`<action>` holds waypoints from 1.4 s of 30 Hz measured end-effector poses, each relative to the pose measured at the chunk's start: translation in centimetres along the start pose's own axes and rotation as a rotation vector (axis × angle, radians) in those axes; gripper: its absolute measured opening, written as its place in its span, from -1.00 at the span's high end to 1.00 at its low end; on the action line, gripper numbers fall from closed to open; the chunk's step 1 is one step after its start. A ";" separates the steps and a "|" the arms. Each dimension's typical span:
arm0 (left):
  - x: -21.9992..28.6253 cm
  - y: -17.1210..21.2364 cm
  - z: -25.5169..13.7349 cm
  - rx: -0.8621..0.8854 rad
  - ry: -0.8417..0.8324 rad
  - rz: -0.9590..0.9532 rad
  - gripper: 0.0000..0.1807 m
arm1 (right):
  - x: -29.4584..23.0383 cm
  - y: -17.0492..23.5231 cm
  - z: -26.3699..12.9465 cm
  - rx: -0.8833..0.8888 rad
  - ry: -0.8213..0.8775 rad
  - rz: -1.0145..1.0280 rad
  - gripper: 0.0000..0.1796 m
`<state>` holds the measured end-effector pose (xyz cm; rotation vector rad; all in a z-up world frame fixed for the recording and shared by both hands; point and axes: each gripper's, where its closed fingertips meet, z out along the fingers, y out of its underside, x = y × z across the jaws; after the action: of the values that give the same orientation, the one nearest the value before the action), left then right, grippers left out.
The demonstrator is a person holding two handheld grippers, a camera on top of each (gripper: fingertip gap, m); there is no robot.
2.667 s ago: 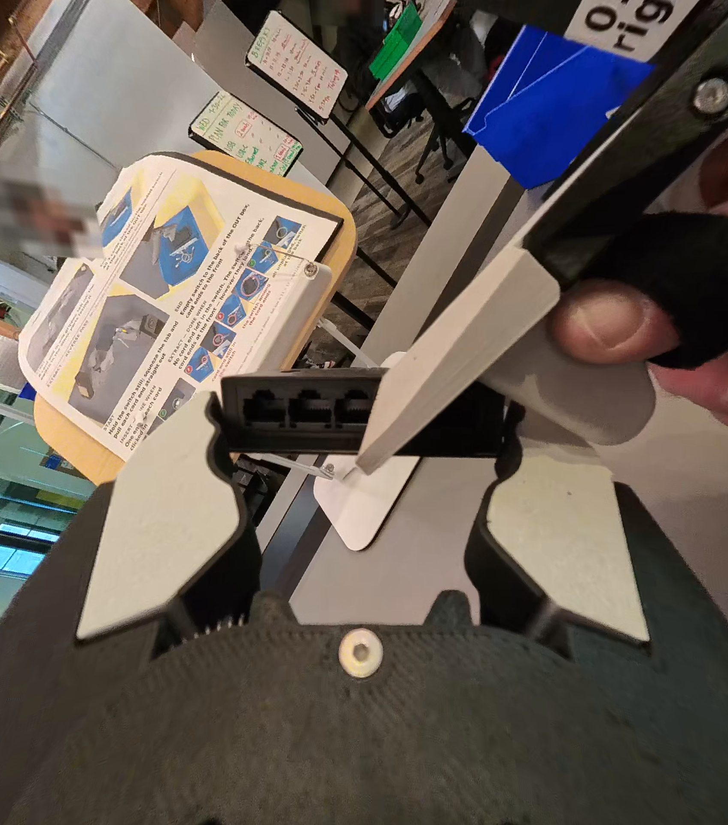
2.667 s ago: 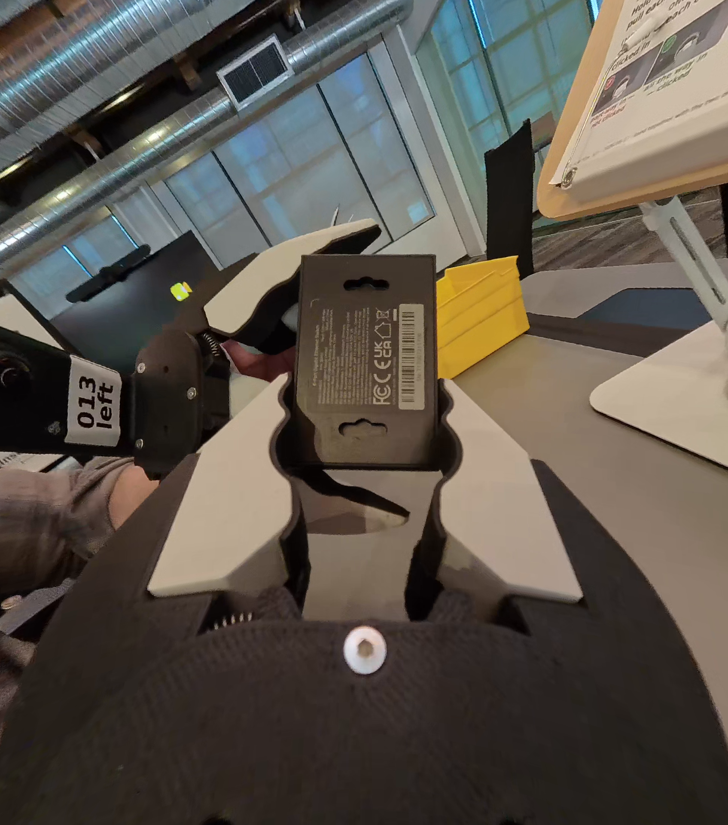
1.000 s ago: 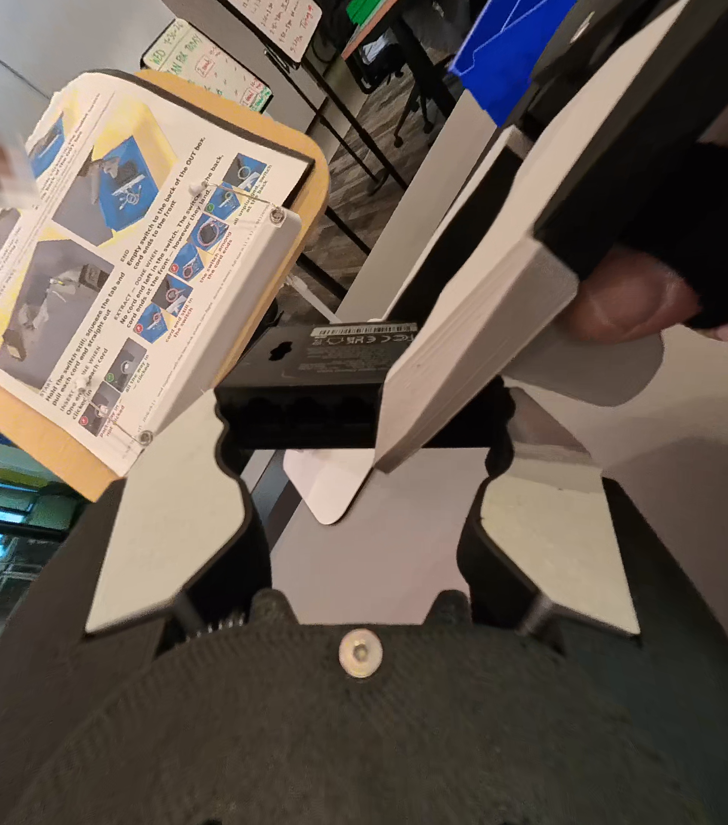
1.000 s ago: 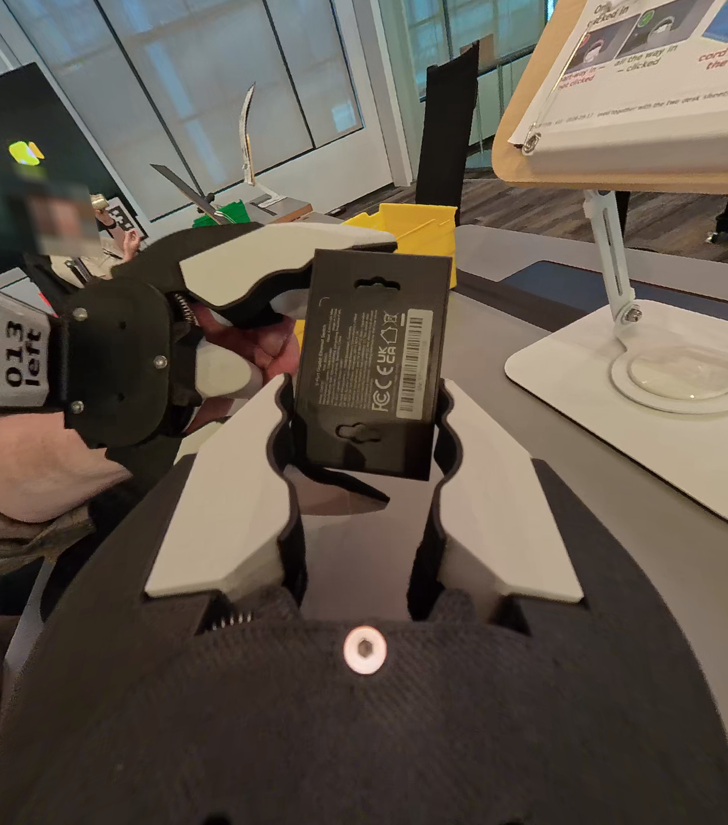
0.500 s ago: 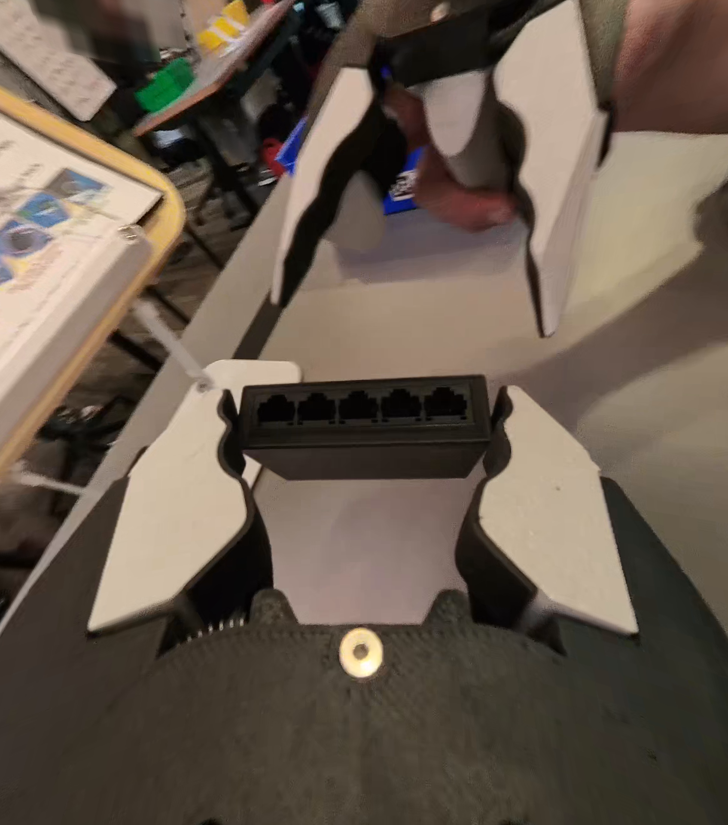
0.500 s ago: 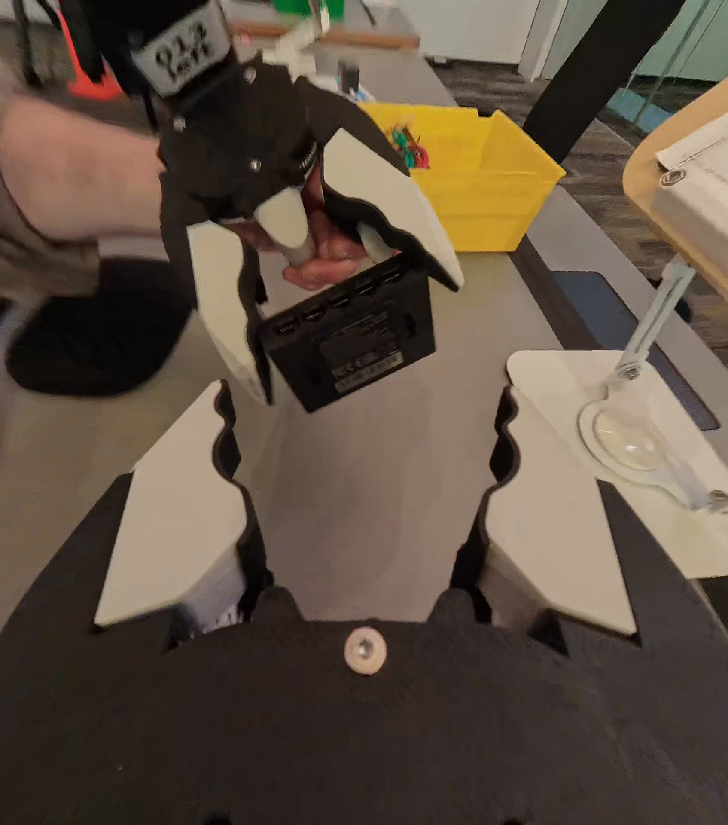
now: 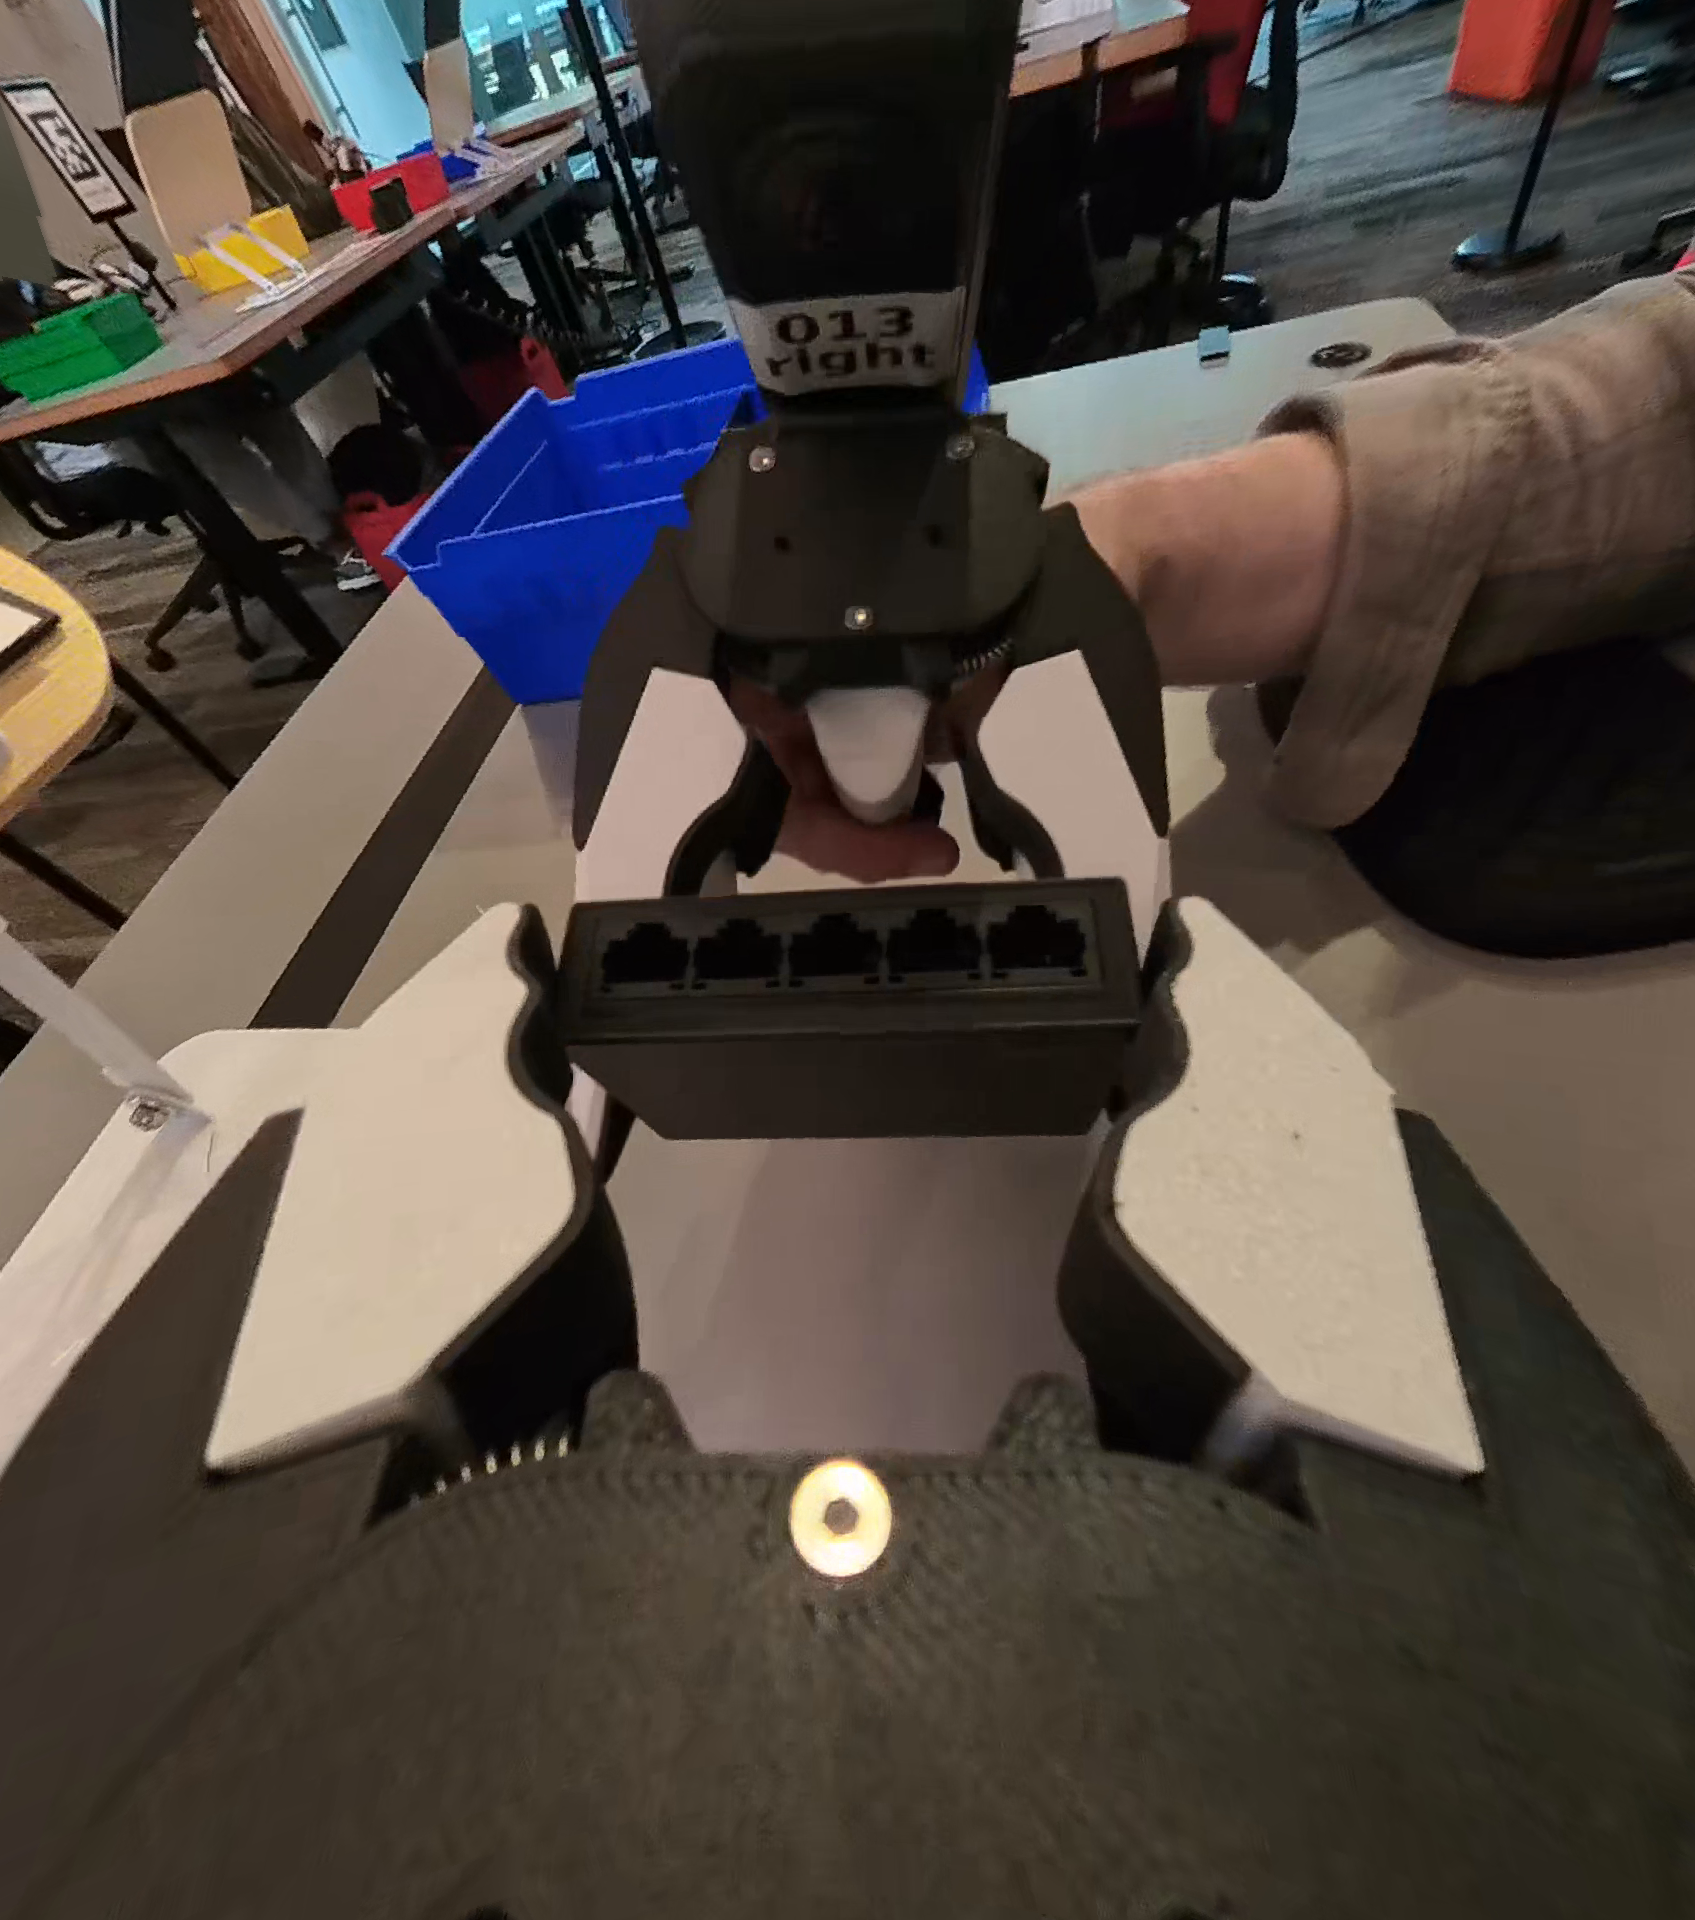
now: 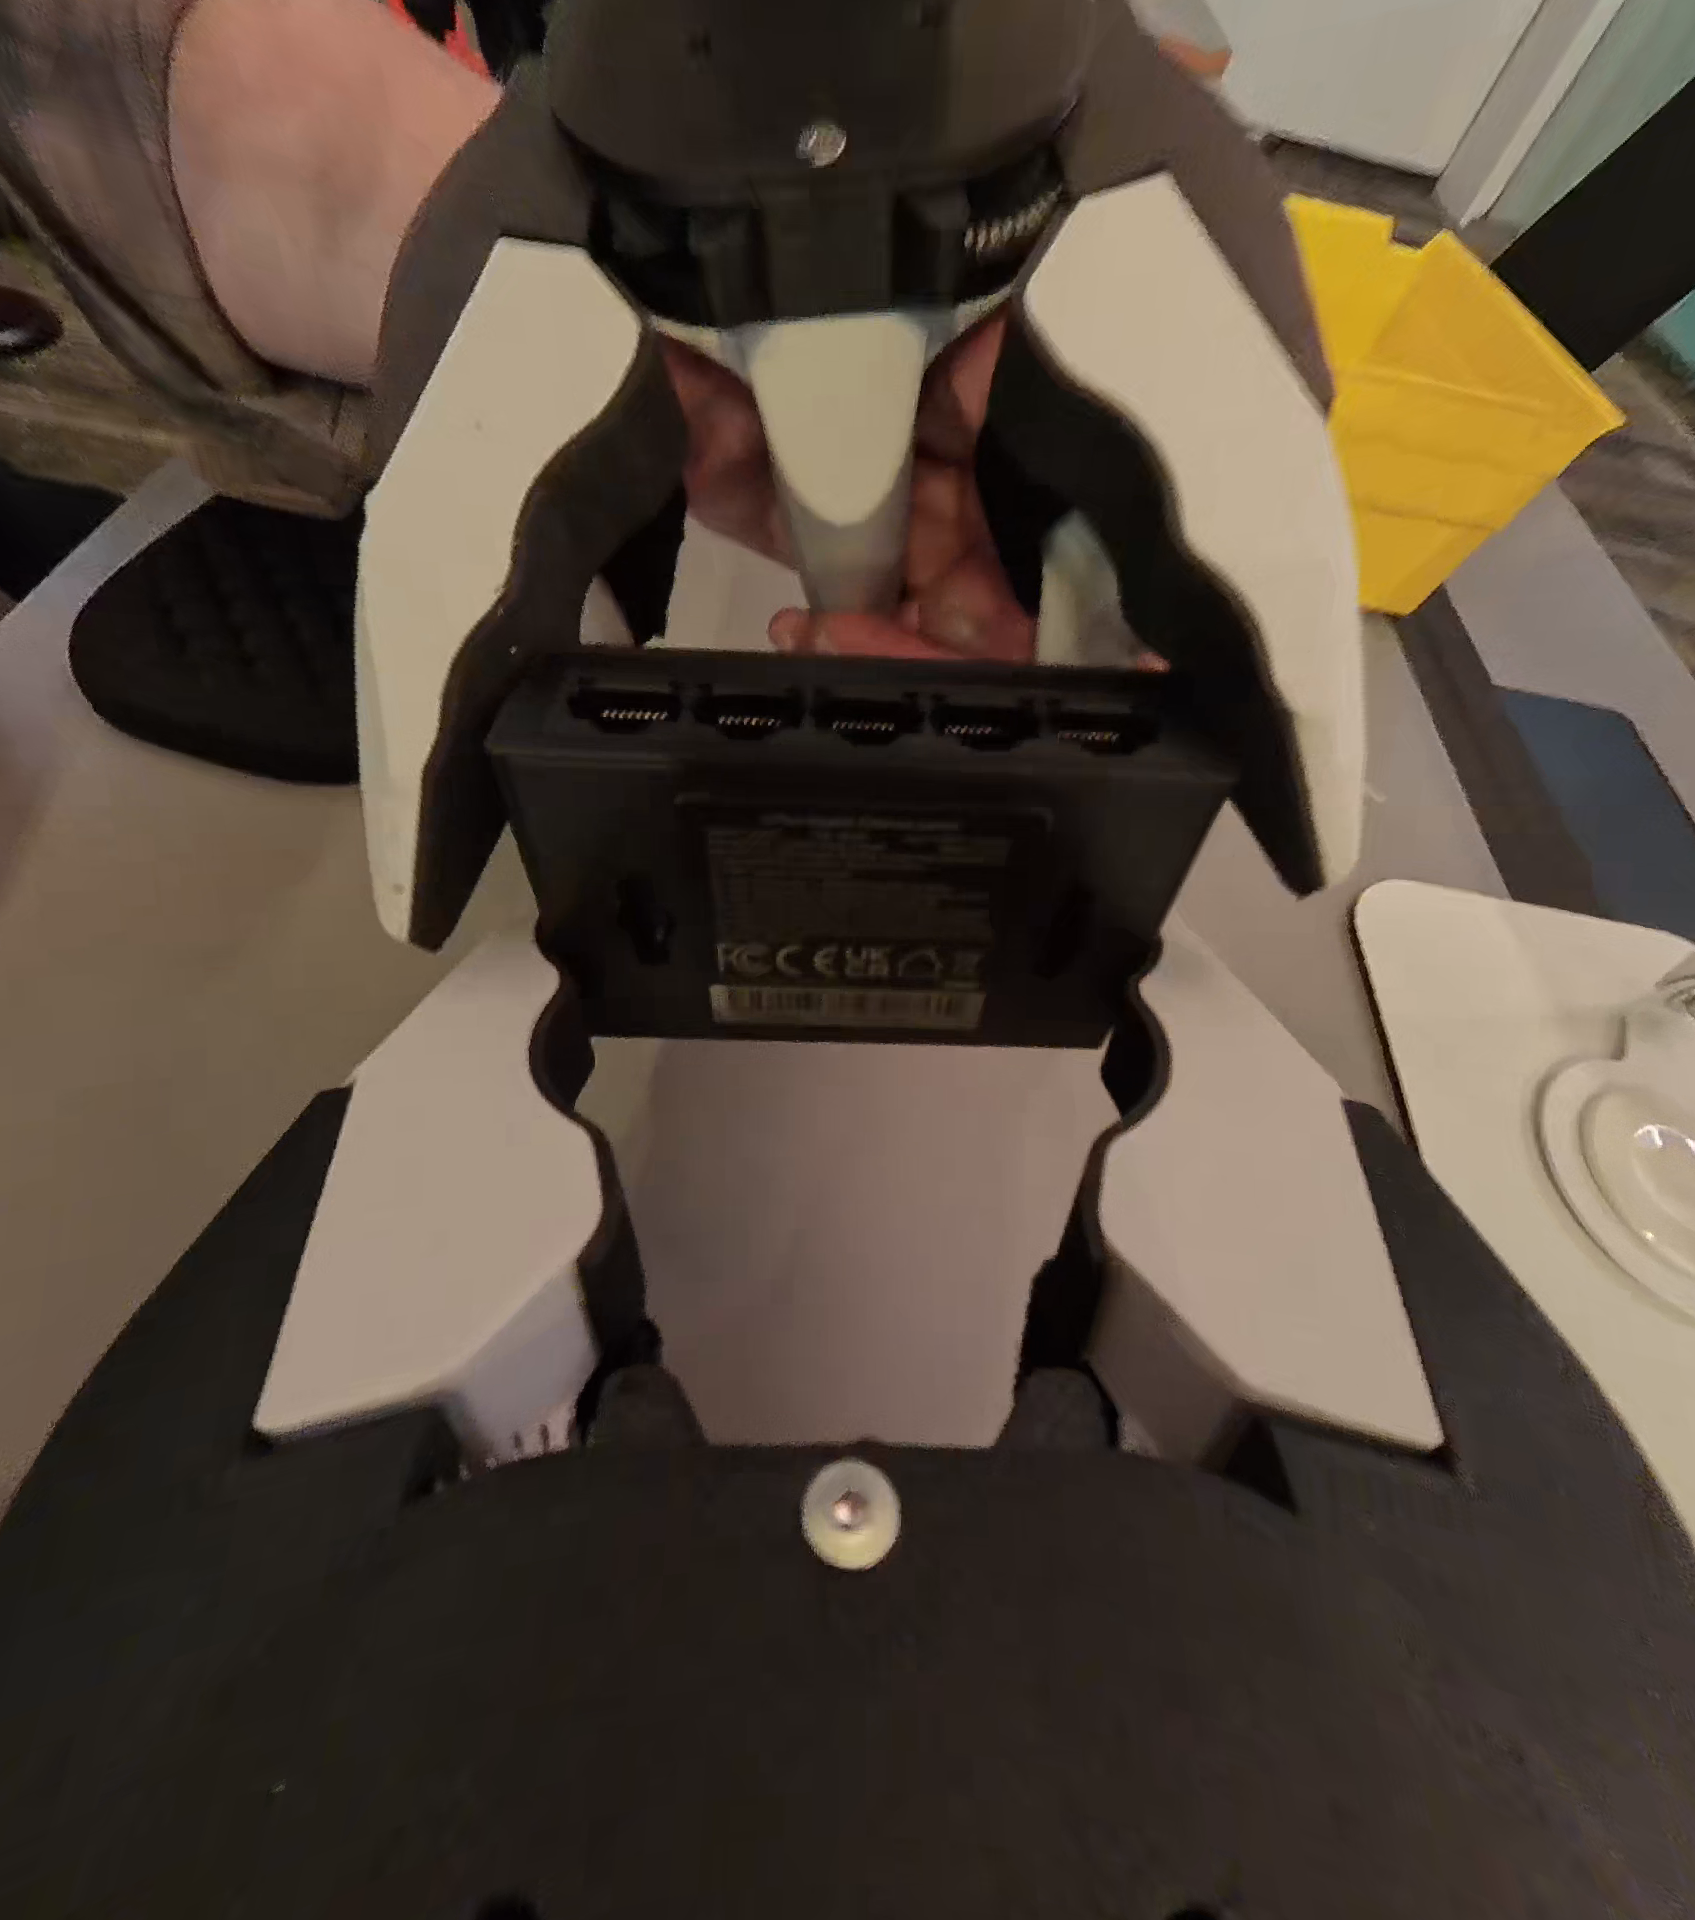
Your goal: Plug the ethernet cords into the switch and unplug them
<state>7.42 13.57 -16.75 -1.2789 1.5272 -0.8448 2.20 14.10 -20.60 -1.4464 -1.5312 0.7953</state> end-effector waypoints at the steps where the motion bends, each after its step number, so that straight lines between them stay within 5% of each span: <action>1: 0.0 -0.1 0.0 0.002 -0.003 0.004 -0.17 | 0.0 -0.1 0.0 0.005 0.001 -0.002 -0.11; 10: -0.3 1.0 0.4 -0.054 -0.012 -0.036 -0.21 | 0.4 1.3 -1.0 -0.125 -0.004 0.028 -0.10; 23: 0.3 5.4 -1.0 -0.255 -0.036 -0.100 -0.20 | -0.8 11.3 -4.0 -0.720 -0.109 0.054 -0.10; 31: 2.8 7.3 1.5 -0.297 0.049 -0.123 -0.10 | -1.6 13.4 -3.7 -0.905 -0.176 0.038 -0.10; 42: 5.0 8.3 2.8 -0.361 0.108 0.127 -0.01 | -1.6 13.5 -3.9 -1.123 -0.244 0.020 -0.10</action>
<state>7.31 10.69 -26.37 -1.3901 1.8877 -0.5806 11.52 13.77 -31.17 -2.1778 -2.3197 0.0404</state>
